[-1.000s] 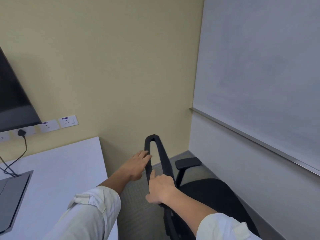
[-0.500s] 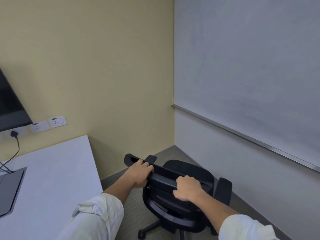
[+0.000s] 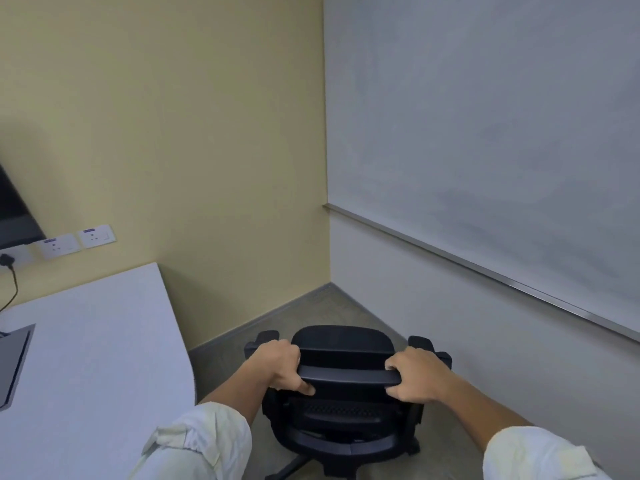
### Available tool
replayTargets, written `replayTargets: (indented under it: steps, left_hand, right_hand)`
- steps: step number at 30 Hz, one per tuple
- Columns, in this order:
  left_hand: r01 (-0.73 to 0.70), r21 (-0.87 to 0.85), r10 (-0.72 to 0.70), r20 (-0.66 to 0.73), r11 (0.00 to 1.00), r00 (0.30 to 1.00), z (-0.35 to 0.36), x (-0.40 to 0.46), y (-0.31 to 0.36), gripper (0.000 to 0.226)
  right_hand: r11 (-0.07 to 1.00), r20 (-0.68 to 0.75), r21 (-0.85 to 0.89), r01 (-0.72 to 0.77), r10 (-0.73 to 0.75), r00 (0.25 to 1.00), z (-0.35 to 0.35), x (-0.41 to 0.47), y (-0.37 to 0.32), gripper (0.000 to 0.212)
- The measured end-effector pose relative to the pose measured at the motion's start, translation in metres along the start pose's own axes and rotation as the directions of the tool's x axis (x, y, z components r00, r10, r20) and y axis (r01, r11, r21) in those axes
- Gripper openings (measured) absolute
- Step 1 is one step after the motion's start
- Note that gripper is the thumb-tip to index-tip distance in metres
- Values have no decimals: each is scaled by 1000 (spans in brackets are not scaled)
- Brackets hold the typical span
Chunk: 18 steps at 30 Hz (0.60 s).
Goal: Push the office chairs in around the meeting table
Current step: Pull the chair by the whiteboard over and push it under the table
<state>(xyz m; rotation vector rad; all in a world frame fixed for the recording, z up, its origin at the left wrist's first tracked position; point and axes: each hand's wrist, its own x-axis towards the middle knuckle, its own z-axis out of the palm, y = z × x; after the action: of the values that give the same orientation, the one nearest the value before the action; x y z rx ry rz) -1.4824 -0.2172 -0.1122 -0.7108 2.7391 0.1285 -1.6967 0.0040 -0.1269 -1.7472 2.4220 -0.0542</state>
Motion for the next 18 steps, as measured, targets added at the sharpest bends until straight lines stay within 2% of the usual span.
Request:
replayTargets:
  steps: [3, 5, 9, 18]
  left_hand:
    - [-20, 63, 28, -135, 998, 990, 23, -27, 17, 48]
    - [-11, 50, 21, -211, 999, 977, 37, -45, 30, 38]
    - [38, 19, -33, -210, 999, 977, 44, -72, 58, 27]
    - [220, -22, -217, -280, 975, 935, 59, -98, 149, 31]
  right_hand:
    - [996, -22, -87, -27, 25, 999, 9, -27, 3, 32]
    - [993, 15, -121, -7, 9, 1000, 10, -42, 5, 35]
    - [992, 90, -110, 58, -48, 995, 3, -62, 12, 34]
    - [986, 9, -94, 136, -136, 991, 4, -99, 66, 26]
